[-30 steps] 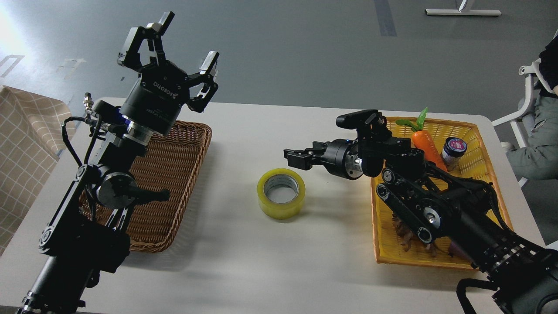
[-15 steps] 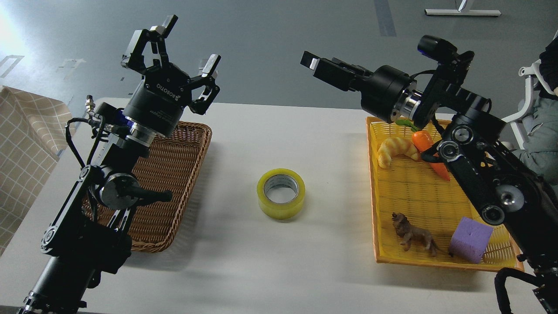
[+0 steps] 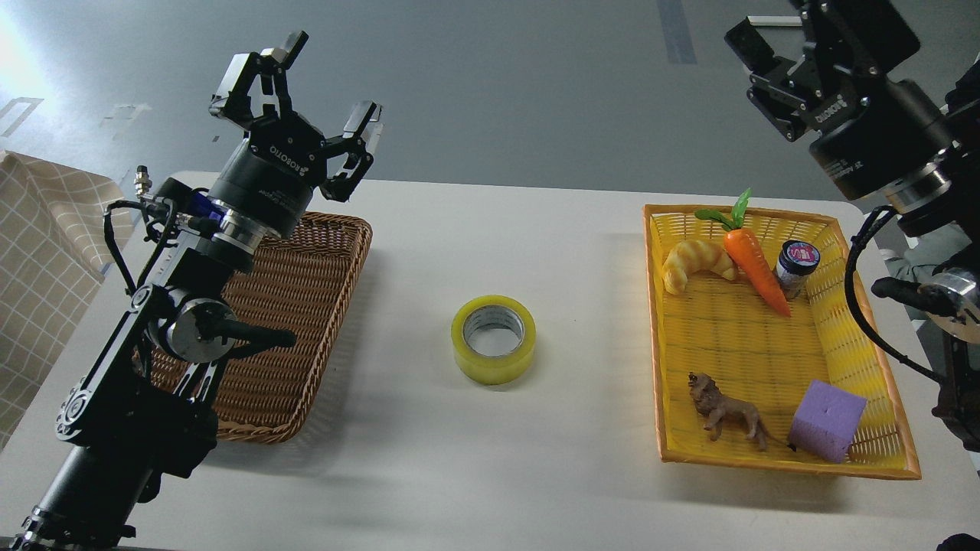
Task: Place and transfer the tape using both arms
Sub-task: 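Withdraw the right gripper upward away from the tape roll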
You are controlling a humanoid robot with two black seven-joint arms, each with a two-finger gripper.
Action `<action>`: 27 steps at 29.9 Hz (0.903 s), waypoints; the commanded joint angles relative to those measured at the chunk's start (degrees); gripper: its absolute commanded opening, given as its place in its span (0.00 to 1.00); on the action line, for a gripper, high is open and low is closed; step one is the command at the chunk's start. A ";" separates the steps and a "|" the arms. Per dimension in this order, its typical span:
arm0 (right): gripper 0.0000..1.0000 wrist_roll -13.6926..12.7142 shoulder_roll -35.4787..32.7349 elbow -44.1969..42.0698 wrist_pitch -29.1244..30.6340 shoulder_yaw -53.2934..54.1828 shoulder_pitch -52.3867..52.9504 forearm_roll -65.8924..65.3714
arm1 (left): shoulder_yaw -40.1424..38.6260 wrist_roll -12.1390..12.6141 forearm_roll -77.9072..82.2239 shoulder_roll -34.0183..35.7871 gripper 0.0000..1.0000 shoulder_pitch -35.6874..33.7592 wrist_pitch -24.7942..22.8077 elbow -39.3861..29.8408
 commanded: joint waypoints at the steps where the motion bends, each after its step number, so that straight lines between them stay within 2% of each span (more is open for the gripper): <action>1: 1.00 -0.02 0.72 0.23 -0.10 2.80 -2.73 5.53 | -0.09 -0.63 0.00 -0.18 0.98 -0.09 -0.36 -0.24; 4: 1.00 -0.11 1.43 0.76 -0.10 4.47 -4.06 7.92 | -0.61 -1.16 -0.26 -1.06 0.98 0.17 -1.06 -0.24; 9: 1.00 -0.55 3.00 1.28 -0.80 5.27 -6.78 10.02 | -0.26 -6.25 -0.26 -1.41 0.98 2.28 -2.30 -2.34; 16: 1.00 -1.07 6.35 0.94 -1.33 5.18 -6.79 10.47 | -0.44 -5.21 -0.70 -2.64 0.98 2.37 -1.07 -2.17; 18: 1.00 -1.51 6.44 0.67 -1.33 5.01 -6.35 10.47 | -0.26 -3.28 -0.53 -2.82 0.98 2.37 -0.89 -2.43; 21: 1.00 -1.69 6.44 0.50 -1.41 5.01 -6.17 10.47 | -0.09 -2.05 -0.09 -2.64 0.98 2.19 0.16 -2.35; 27: 1.00 -1.78 6.61 0.32 -1.68 4.83 -6.17 10.47 | -0.35 -2.30 -0.18 -2.29 0.98 1.93 1.92 -2.43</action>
